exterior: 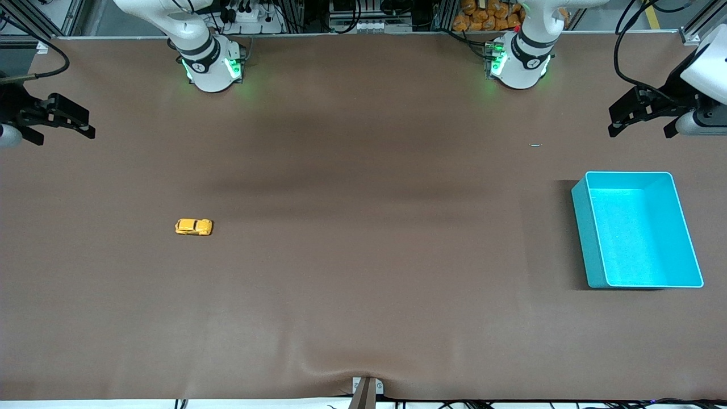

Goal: Wind and store yellow beetle car
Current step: 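Move the right gripper out toward the yellow toy car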

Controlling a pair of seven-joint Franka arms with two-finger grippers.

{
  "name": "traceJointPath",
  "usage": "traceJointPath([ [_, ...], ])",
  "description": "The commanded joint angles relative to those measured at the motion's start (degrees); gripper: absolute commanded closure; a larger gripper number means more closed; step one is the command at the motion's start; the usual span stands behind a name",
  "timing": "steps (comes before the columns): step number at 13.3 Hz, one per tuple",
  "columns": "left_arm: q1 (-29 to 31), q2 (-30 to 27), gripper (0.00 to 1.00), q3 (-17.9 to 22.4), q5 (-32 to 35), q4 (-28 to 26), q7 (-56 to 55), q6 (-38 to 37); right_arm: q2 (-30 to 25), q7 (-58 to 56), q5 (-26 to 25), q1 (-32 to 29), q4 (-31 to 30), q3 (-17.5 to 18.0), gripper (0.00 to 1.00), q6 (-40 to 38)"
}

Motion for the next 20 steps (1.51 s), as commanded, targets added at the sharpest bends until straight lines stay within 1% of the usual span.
traceJointPath([
  [1, -0.11, 0.28, 0.00, 0.18, -0.89, 1.02, 0.21, -0.54, -1.45, -0.16, -0.04, -0.47, 0.17, 0.00, 0.00, -0.24],
  [3, -0.02, 0.55, 0.00, 0.18, -1.06, 1.02, 0.03, -0.54, -1.37, -0.08, -0.65, 2.06, 0.26, -1.30, 0.00, -0.32],
  [4, 0.33, 0.72, 0.00, 0.35, -1.15, 0.85, 0.29, -0.63, -1.46, -0.07, 0.04, 2.16, 0.26, -2.27, 0.00, 0.11],
  [5, 1.11, 0.20, 0.00, 0.79, -1.15, 0.33, 0.82, -1.59, -1.46, -0.07, 0.05, 2.16, 0.26, -2.28, 0.00, 0.29],
  [6, 3.12, 0.20, 0.00, 0.62, -1.42, 0.41, 1.08, -2.99, -1.37, -0.16, 0.05, 2.16, 0.26, -2.28, 0.00, 0.38],
  [8, 3.23, 0.37, 0.00, 0.27, -1.16, 0.58, -0.05, -2.92, -1.28, -0.16, 0.05, 1.99, 0.26, -2.37, 0.00, 0.47],
  [10, 3.06, -0.07, 0.00, -0.69, -1.07, 0.76, -0.14, -0.91, -1.28, -0.16, -0.04, 2.07, 0.26, -2.37, 0.00, 0.91],
  [12, 3.14, -1.21, 0.00, -3.06, -1.07, 0.41, -0.67, 1.82, -1.28, -0.16, -0.04, 2.07, 0.17, -2.45, 0.00, 0.91],
  [13, 3.40, -0.43, 0.00, -3.33, -1.24, -0.03, -0.59, 2.09, -1.28, -0.16, 0.05, 2.07, 0.17, -2.37, 0.00, 0.91],
  [14, 3.75, 1.32, 0.00, -3.25, -1.33, -1.25, -0.58, 2.70, -1.20, -0.16, 0.05, 2.07, 0.17, -2.37, 0.00, 0.91],
  [15, 4.63, 3.77, 0.00, -3.07, -1.33, -1.26, -0.58, 3.75, -1.20, -0.16, 0.05, 2.16, 0.17, -2.37, 0.00, 1.17],
  [17, 4.55, 4.76, 0.00, -3.33, -1.07, -1.88, -0.32, 5.94, -1.11, -0.25, 0.05, 2.16, 0.17, -2.37, 0.00, 1.17],
  [20, 4.55, 4.24, 0.00, -3.42, -1.42, -1.70, -0.58, 9.19, -1.11, -0.16, -0.04, 2.07, 0.26, -2.37, 0.00, 1.17],
])
